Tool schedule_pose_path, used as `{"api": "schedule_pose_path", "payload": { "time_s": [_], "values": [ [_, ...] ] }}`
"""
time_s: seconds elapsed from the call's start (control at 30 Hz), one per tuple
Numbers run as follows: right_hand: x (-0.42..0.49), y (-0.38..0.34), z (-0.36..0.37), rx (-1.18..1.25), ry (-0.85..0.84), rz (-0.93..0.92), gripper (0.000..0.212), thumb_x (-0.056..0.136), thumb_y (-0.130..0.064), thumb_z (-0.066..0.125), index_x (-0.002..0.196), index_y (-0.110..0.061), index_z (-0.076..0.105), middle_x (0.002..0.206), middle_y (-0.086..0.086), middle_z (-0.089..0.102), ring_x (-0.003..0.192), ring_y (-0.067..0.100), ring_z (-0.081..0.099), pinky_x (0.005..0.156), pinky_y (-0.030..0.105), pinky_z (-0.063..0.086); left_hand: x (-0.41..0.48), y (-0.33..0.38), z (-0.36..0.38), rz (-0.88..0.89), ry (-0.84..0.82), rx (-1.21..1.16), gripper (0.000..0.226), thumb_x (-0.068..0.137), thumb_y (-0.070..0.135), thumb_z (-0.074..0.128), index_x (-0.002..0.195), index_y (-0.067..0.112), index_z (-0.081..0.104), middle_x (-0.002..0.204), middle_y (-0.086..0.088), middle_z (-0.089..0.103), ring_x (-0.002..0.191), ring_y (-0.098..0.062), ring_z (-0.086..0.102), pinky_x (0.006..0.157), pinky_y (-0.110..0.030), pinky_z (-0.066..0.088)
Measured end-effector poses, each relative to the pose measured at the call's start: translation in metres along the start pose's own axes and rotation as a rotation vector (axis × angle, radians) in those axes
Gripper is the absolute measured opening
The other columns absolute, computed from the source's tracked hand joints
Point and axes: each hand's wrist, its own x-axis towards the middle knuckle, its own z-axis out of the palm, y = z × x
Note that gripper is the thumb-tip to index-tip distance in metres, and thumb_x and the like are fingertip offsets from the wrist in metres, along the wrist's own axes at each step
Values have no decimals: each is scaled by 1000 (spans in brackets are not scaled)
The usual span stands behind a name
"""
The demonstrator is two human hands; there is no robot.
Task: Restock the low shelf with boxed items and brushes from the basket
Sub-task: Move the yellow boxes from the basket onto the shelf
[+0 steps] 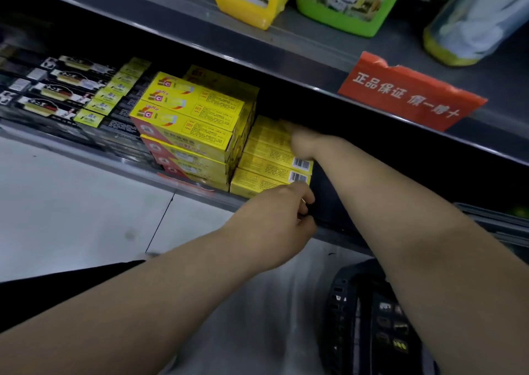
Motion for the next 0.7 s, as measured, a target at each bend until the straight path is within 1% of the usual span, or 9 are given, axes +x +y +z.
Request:
{"api": "schedule_pose_path", "payload": {
  "time_s": [0.07,0.1,0.2,0.27,0.37,0.43,0.5,0.63,0.7],
  "values": [
    [-27,-7,-12,-77,-17,-29,62,93,3,36,150,-14,18,144,16,41,83,21,57,63,28,47,-3,9,3,30,1,-1,29,91,20,51,120,19,53,113,4,61,104,-10,55,83,-20,40],
    [-43,-8,-19,-76,-17,-52,54,95,-3,39,147,-12,27,142,14,43,96,24,58,70,27,47,-5,14,5,47,5,0,29,91,20,51,120,20,53,113,5,61,104,-11,55,84,-21,41],
    [-109,-5,-40,71,78,-96,36,95,-16,50,131,-13,51,133,7,51,109,21,55,84,24,44,-12,35,15,116,14,2,31,90,21,53,122,21,51,111,6,60,104,-11,55,91,-30,44],
    [-161,5,-48,225,215,-122,27,93,-13,55,119,-12,60,121,3,60,107,17,58,89,23,44,-17,50,24,194,9,10,30,90,20,53,120,20,51,111,5,61,105,-11,55,92,-32,44],
    [-241,26,-45,373,424,-107,20,90,-4,54,100,-17,65,96,-5,66,89,7,61,80,15,46,-26,69,41,355,8,93,25,91,23,51,117,22,54,112,7,60,107,-10,51,91,-27,41],
    [-289,43,-33,445,467,-74,22,88,-3,54,92,-22,64,86,-12,65,80,1,60,74,9,45,-32,80,54,499,-24,178,24,93,26,50,116,24,55,111,8,58,106,-9,47,88,-20,35],
    [-327,62,-11,485,446,-31,22,88,-4,57,89,-25,63,83,-15,65,78,0,61,72,9,45,-39,90,68,631,-117,251,23,94,28,48,115,25,55,110,10,56,105,-8,44,85,-16,30],
    [-368,103,50,472,314,63,21,88,-4,57,90,-23,64,80,-19,62,75,-2,59,69,8,45,-45,101,97,790,-281,395,22,97,35,42,113,30,56,107,14,58,106,-5,44,91,-14,25],
    [-376,124,81,436,219,117,18,86,-2,57,94,-15,67,88,-10,66,82,5,60,75,18,47,-44,105,109,813,-310,443,20,96,34,43,110,30,58,99,16,57,101,-7,48,92,-8,16]
  ]
}}
